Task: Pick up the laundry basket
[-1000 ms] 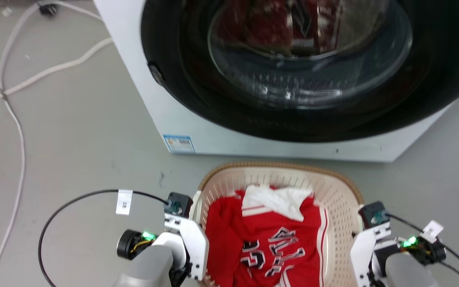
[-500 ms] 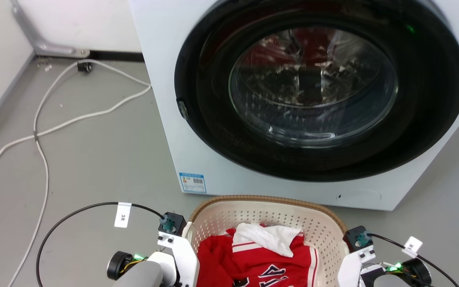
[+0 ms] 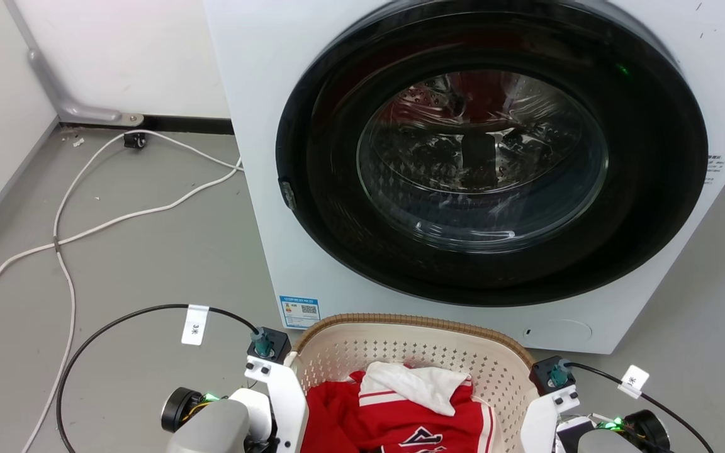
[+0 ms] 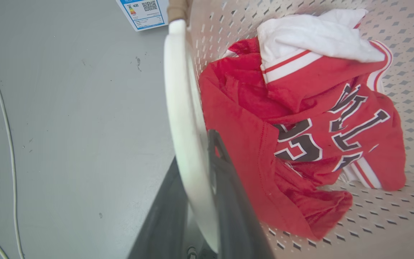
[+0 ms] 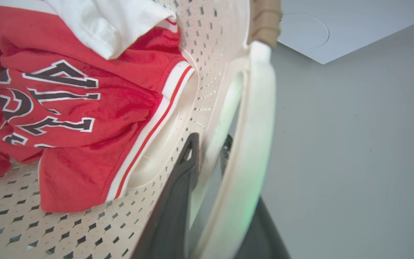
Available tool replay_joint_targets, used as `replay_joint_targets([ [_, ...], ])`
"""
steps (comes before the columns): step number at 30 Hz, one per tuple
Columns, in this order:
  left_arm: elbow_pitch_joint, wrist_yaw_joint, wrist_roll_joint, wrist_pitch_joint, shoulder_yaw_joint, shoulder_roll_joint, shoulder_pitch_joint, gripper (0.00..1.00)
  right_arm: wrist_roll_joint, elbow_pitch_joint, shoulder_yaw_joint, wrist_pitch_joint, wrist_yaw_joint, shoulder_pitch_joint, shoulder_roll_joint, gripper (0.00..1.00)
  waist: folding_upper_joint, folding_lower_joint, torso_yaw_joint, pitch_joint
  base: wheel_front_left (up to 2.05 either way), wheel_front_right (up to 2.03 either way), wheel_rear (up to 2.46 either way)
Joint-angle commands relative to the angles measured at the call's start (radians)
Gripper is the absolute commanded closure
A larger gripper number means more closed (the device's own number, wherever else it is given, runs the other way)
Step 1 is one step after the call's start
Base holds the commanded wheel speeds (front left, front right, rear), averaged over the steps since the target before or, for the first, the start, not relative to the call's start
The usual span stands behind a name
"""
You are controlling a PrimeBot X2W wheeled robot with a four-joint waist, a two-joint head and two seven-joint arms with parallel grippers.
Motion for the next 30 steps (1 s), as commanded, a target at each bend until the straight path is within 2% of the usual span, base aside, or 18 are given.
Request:
replay_joint_targets([
  [1,0.006,0.003,-0.003,-0.003,-0.003,0.034,-0.017,1.00,0.002,0.006,0.022,0.013,-0.001,0.001,-0.024,1.00,-0.0001,0.0001,-0.002,-0.005,0.00,0.00,0.00],
  [30,0.007,0.009,-0.023,0.017,-0.017,0.041,0.005,1.00,0.161,0.007,0.189,0.046,-0.001,-0.014,-0.054,1.00,-0.0001,0.0001,-0.006,-0.020,0.00,0.00,0.00],
])
